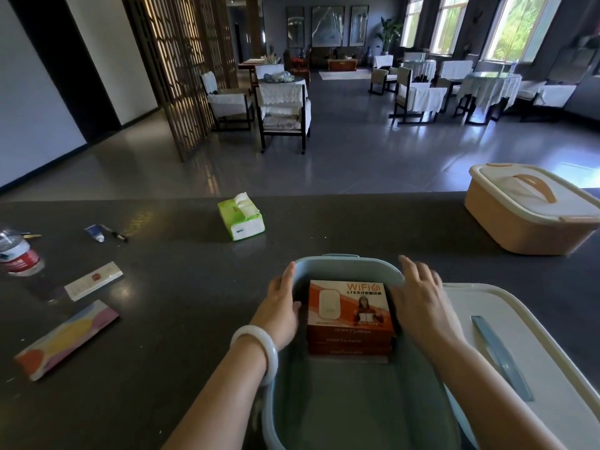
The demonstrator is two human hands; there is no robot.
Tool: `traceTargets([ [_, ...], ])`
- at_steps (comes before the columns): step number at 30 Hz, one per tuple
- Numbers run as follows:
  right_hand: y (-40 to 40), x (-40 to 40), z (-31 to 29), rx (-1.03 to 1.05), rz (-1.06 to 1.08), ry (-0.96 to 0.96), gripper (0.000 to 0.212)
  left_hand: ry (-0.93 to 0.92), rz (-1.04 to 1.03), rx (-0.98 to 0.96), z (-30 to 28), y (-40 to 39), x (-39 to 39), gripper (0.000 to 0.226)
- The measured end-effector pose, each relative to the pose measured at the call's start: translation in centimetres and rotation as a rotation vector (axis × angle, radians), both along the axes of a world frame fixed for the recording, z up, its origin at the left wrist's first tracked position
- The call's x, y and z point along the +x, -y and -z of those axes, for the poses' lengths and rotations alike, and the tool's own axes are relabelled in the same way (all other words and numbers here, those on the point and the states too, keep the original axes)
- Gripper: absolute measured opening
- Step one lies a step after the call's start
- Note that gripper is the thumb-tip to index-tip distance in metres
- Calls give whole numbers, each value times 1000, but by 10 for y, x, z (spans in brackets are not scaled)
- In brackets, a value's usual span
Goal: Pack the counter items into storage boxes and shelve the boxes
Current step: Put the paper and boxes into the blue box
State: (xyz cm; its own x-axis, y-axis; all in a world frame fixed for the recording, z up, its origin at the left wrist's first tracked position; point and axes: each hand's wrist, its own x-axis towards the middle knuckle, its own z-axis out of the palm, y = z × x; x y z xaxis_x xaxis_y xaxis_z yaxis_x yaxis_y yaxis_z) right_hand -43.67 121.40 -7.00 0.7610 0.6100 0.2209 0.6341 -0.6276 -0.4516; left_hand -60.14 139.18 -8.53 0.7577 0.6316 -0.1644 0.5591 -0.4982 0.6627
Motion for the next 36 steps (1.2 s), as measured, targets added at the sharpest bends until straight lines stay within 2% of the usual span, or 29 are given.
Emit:
traceTargets([
  [1, -1, -6, -2, 82, -35, 116, 44, -2, -6, -5, 0, 1, 1, 76],
  [2, -4, -12, -5, 136, -95, 125, 33, 1, -14, -13, 0, 1, 1, 79],
  [3, -7, -17, -6, 146, -185, 52, 27, 4, -14, -25, -1, 2, 2, 81],
  [4, -11, -23, -6, 85, -299, -86, 29, 1, -12, -33, -2, 2, 3, 83],
  [6, -20, -31, -4, -173, -557, -363, 34, -32, -7, -19, -4, 1, 3, 86],
  [9, -33, -29, 5, -456, -743, -567, 37, -58, -14, 23, -4, 3, 4, 88],
  [13, -41, -23, 15, -689, -715, -631, 59, -78, -41, 42, -3, 5, 4, 90],
  [16, -39, -21, 19, -741, -716, -557, 69, -71, -49, 43, -3, 4, 4, 90],
  [23, -37, -21, 16, -748, -694, -468, 60, -74, -46, 56, -2, 4, 4, 89],
  [28, -36, -20, 15, -695, -651, -489, 51, -86, -43, 50, -3, 4, 4, 91],
  [36, -36, -19, 12, -736, -652, -494, 63, -98, -45, 62, -2, 3, 5, 93],
])
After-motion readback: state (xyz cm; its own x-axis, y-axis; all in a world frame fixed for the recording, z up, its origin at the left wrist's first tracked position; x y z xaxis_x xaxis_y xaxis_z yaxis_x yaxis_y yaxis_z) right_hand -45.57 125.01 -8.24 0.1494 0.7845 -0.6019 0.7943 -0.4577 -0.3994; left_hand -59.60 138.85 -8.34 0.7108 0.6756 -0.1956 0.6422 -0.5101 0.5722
